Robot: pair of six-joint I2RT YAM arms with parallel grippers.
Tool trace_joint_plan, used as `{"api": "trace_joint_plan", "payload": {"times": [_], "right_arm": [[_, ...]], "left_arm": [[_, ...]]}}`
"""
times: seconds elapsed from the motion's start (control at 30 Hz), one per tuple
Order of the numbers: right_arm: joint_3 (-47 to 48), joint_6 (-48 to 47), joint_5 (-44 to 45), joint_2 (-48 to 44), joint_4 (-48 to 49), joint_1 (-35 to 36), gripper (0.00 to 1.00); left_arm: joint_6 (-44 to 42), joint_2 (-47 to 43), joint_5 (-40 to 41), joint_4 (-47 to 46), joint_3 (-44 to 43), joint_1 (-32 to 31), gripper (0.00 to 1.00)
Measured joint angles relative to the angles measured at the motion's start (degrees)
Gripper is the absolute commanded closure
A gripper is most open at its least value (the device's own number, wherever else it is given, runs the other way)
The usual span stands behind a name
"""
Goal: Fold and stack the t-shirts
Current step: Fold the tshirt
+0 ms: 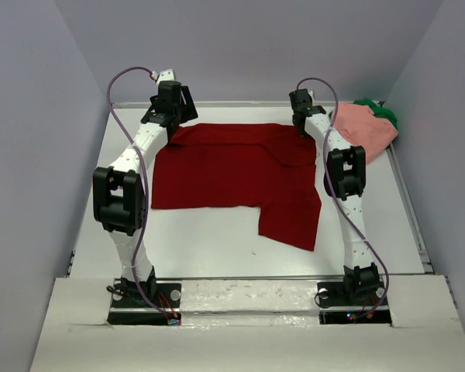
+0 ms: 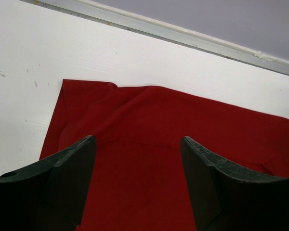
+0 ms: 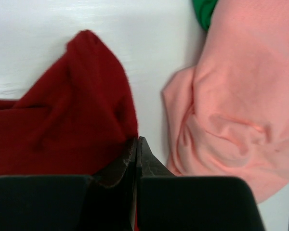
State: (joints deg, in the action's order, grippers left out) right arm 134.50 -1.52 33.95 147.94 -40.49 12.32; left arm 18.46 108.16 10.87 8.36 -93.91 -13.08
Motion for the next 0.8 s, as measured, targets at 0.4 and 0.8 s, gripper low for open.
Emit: {"api": "trace_joint_plan", "payload": {"times": [0.4, 0.8], "right_arm": [[-0.39, 2.6, 3.43, 1.36, -1.55, -0.61, 1.0], [-7.1, -0.83, 3.82, -12.26, 3.21, -0.2, 0.78]], "left_arm": [[0.22, 1.05, 3.78, 2.95, -2.1, -0.33, 0.19], [3.39, 11.69, 12.85, 12.72, -11.02, -0.72, 0.16]]}}
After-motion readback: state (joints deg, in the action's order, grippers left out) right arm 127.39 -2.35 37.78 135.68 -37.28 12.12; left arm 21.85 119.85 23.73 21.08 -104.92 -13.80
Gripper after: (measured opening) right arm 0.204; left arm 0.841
